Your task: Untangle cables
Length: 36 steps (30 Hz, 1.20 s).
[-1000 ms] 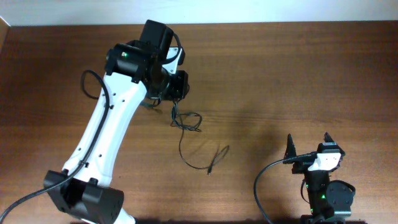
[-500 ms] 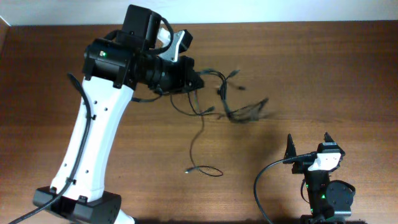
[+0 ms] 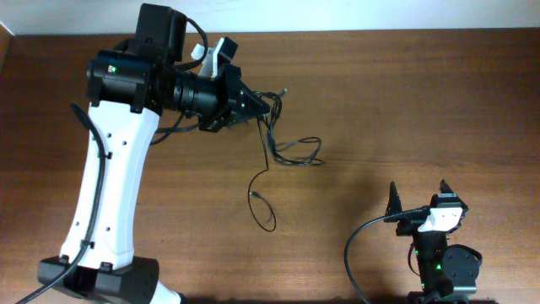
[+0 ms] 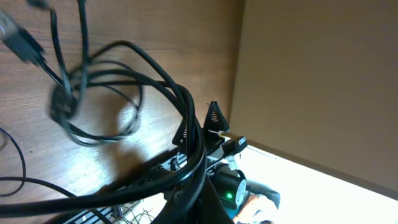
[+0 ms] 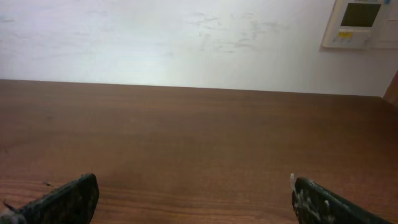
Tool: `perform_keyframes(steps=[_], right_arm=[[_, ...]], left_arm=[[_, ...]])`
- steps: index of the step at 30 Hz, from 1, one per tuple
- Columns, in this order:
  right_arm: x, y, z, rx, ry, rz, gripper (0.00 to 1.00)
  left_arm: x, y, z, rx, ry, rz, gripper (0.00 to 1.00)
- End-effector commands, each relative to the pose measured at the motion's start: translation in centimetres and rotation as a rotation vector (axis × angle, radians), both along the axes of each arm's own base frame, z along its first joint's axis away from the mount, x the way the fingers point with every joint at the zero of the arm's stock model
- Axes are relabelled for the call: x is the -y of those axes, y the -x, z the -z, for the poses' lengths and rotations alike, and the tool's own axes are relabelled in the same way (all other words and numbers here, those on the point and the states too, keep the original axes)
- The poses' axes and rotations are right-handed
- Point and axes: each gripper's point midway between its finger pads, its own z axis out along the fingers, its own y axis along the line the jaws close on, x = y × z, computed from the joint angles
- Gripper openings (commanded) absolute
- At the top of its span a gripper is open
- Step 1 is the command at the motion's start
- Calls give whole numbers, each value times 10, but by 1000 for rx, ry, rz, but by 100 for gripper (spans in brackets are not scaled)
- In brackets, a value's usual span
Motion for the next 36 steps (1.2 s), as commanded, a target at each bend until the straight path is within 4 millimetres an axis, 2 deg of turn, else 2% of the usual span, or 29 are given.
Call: perform_keyframes(steps=[1, 7, 10, 16, 22, 23, 26, 27, 29, 31, 33, 36], right_arm=[[2, 0, 3, -3, -3, 11, 98], [3, 0, 3, -3, -3, 17, 98], [3, 0, 3, -3, -3, 17, 98], [8, 0, 3, -4, -1, 44, 99], [7, 0, 1, 5, -2, 41, 98], [2, 0, -3, 18, -19, 10, 98], [-54, 9, -13, 26, -206, -314, 98], [-81, 21, -19, 12, -284, -483, 98], [-107, 39, -29, 8, -334, -666, 98], [-119, 52, -46, 70, -306, -775, 99], [-121, 63, -83, 227, -260, -817, 98], [-117, 75, -127, 381, -199, -805, 98]], left_arm=[[-8, 1, 5, 10, -82, -39, 0], [-33, 5, 35, -37, -297, -108, 0], [-34, 6, 36, -32, -309, -103, 0], [-34, 6, 36, 114, -340, 36, 0], [-34, 6, 36, 150, -347, 68, 0], [-34, 6, 36, 150, -347, 68, 0], [-34, 5, 36, 168, -349, 80, 0], [-34, 4, 35, 170, -349, 80, 0], [-34, 4, 35, 170, -349, 80, 0], [-34, 4, 35, 170, -349, 79, 0], [-34, 4, 35, 169, -349, 80, 0], [-34, 4, 35, 169, -349, 80, 0]])
